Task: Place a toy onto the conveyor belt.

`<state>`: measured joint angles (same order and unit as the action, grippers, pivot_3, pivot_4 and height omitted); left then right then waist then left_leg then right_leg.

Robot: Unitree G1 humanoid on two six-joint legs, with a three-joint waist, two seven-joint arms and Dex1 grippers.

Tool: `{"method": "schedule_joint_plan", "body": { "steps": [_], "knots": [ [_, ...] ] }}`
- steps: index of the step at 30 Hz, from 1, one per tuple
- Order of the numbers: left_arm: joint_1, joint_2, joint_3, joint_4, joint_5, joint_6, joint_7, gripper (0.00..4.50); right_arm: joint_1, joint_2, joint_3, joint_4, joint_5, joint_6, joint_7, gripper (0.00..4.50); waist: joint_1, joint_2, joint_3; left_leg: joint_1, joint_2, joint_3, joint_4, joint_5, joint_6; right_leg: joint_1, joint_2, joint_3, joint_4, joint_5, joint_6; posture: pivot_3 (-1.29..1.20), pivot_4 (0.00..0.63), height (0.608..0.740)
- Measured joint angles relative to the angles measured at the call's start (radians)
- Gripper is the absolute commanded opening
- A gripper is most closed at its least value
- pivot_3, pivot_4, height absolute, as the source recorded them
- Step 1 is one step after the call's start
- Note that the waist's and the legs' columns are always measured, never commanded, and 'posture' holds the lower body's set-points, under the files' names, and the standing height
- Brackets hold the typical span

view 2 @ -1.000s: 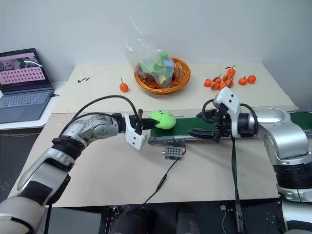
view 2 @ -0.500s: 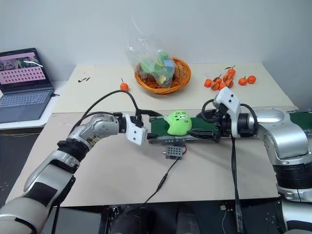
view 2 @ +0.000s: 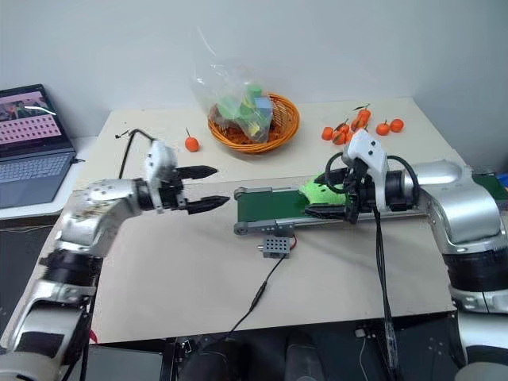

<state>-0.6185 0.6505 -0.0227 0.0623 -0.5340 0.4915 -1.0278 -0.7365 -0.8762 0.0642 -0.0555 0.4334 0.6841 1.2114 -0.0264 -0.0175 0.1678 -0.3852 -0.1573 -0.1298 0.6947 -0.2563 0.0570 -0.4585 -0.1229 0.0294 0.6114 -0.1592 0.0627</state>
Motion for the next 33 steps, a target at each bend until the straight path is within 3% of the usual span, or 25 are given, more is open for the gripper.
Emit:
{"method": "schedule_joint_plan", "body": {
  "steps": [15, 33],
  "knots": [
    [0.155, 0.012, 0.243, -0.321, -0.206, 0.287, 0.236, 4.46, -0.103, 0.142, 0.027, 0.096, 0.059, 0.003, 0.053, 4.5, 0.014, 0.0, 0.0, 0.001, 0.001, 0.001, -0.001, 0.0, -0.002, 0.0, 0.001, 0.002, 0.0, 0.0, 0.0, 0.0, 0.15, 0.74],
    [0.171, -0.01, 0.24, -0.354, -0.253, 0.32, 0.316, 4.46, -0.111, 0.16, 0.036, 0.104, 0.054, 0.002, 0.042, 4.5, 0.014, 0.0, 0.0, 0.001, 0.0, 0.001, -0.001, 0.0, -0.003, 0.0, 0.001, 0.002, 0.0, 0.0, -0.001, 0.0, 0.15, 0.74]
  ]
}}
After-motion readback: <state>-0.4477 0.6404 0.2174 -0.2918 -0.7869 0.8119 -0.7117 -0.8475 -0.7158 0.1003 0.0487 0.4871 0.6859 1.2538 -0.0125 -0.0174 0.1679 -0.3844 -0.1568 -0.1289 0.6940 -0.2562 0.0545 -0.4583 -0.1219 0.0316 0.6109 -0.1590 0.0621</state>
